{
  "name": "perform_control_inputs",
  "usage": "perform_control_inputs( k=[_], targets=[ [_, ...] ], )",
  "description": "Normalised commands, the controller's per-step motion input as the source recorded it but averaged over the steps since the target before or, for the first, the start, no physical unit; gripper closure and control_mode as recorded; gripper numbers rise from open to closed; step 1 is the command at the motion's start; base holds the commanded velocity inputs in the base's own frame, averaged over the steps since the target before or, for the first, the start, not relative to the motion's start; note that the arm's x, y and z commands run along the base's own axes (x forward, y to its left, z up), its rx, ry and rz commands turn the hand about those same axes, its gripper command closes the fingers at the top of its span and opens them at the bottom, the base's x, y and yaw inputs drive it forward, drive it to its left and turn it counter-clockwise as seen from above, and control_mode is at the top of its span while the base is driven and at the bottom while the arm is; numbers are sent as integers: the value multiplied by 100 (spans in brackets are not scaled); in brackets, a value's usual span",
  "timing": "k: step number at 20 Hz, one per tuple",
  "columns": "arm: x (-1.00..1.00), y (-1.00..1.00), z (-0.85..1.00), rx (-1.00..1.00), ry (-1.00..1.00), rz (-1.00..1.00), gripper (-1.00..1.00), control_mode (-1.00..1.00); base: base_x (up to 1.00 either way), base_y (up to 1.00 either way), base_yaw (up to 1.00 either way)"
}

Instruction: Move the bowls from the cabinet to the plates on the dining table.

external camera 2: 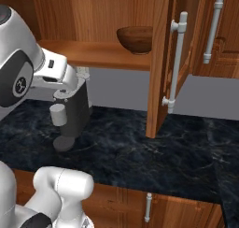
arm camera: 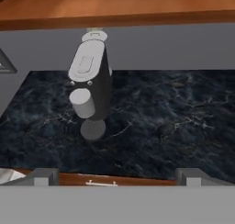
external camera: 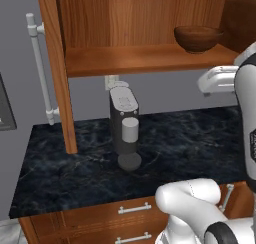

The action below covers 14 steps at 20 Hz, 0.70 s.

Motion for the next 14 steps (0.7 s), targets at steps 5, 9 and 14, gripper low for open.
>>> perform_control_inputs(
  k=[5,9,14],
  targets=[
    [38,-24,1,-1,0,0,-100,-100,0,0,0],
    [45,0,0,-2,0,0,-100,-100,0,0,0],
    [54,0,3,-4,0,0,-100,-100,0,0,0]
  ],
)
